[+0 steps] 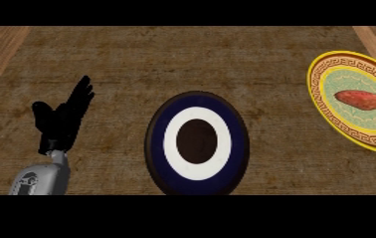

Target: Pick the sweet potato from the plate and place it in the plate

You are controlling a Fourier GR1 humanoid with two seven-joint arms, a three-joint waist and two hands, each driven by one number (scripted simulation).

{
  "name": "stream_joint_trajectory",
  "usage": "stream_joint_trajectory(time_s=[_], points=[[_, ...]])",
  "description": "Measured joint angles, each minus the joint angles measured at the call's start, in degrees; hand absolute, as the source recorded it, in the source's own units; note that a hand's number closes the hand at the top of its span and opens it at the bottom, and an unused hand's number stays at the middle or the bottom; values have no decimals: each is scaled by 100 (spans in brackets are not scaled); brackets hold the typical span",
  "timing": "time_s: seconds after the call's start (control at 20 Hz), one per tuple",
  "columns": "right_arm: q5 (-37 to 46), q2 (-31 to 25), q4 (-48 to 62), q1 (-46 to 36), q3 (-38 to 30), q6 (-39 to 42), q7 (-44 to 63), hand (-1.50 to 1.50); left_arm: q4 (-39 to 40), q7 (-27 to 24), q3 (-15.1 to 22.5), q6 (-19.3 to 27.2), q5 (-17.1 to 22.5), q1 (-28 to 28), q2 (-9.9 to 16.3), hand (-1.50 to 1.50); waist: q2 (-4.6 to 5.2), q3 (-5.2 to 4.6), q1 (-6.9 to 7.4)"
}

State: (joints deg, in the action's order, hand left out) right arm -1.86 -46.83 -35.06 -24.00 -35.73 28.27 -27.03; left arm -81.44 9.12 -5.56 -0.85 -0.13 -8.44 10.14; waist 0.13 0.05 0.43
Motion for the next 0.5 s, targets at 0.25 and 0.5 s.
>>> stream_joint_trajectory(time_s=[0.25,0.5], points=[[186,-406,816,-106,56,57,-568,-150,79,103,-30,5,-27,-211,14,0,12,5,19],[379,-627,1282,-61,198,-72,-842,-150,82,94,-87,-59,20,-206,39,0,12,4,26]])
